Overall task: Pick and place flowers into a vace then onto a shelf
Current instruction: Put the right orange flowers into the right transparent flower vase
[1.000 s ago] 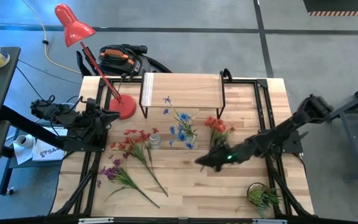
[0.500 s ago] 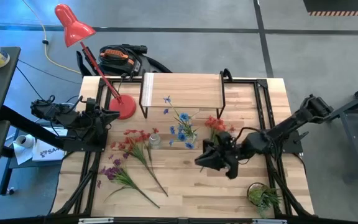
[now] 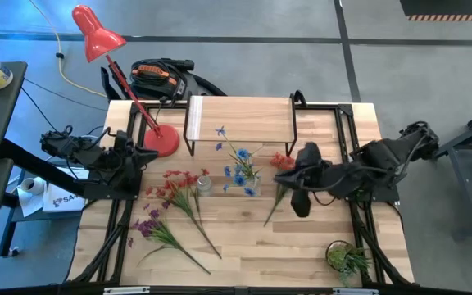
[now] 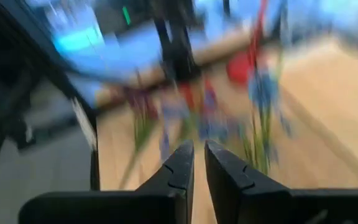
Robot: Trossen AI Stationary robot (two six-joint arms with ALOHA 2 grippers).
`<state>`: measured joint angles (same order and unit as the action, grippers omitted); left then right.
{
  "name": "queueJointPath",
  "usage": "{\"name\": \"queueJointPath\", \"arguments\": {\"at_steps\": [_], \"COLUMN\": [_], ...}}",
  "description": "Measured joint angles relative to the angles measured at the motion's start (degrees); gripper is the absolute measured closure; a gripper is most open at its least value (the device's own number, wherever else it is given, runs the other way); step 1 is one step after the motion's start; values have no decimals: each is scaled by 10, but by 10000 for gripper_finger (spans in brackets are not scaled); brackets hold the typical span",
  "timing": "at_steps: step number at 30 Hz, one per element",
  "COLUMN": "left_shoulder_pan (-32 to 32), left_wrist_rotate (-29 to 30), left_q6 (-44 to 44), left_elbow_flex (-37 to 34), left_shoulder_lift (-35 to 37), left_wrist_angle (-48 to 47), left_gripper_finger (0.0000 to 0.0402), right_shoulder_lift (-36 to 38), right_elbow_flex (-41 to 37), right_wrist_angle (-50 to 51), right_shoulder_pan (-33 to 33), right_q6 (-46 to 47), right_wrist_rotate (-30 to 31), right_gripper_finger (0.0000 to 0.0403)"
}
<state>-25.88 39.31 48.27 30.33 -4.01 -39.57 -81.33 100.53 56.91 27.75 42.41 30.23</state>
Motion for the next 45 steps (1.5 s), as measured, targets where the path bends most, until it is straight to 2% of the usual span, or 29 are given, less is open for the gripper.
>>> {"name": "queueJointPath", "arguments": {"at_steps": [8,11,14,18,21,27,33,42,45], "left_shoulder_pan": [0,0,0,0,0,0,0,0,0], "left_wrist_rotate": [-13,-13,-13,-14,-25,-24,-24,-23,-23], "left_q6": [0,0,0,0,0,0,0,0,0], "left_elbow_flex": [0,0,0,0,0,0,0,0,0], "left_shoulder_lift": [0,0,0,0,0,0,0,0,0], "left_wrist_angle": [-15,-15,-15,-21,-31,-44,-44,-44,-44], "left_gripper_finger": [275,275,275,275,275,275,275,275,275], "right_shoulder_lift": [-77,-118,-123,-113,-107,-108,-113,-109,-109], "right_elbow_flex": [17,14,-27,-111,-171,-293,-407,-508,-523], "right_wrist_angle": [275,332,299,271,199,27,-77,-265,-286], "right_shoulder_pan": [-4,-4,-2,38,65,65,-2,-95,-113], "right_q6": [144,232,321,523,599,613,606,580,577], "right_wrist_rotate": [-148,-140,-141,-128,-176,-189,-171,-157,-156], "right_gripper_finger": [337,319,298,267,245,222,228,219,214]}}
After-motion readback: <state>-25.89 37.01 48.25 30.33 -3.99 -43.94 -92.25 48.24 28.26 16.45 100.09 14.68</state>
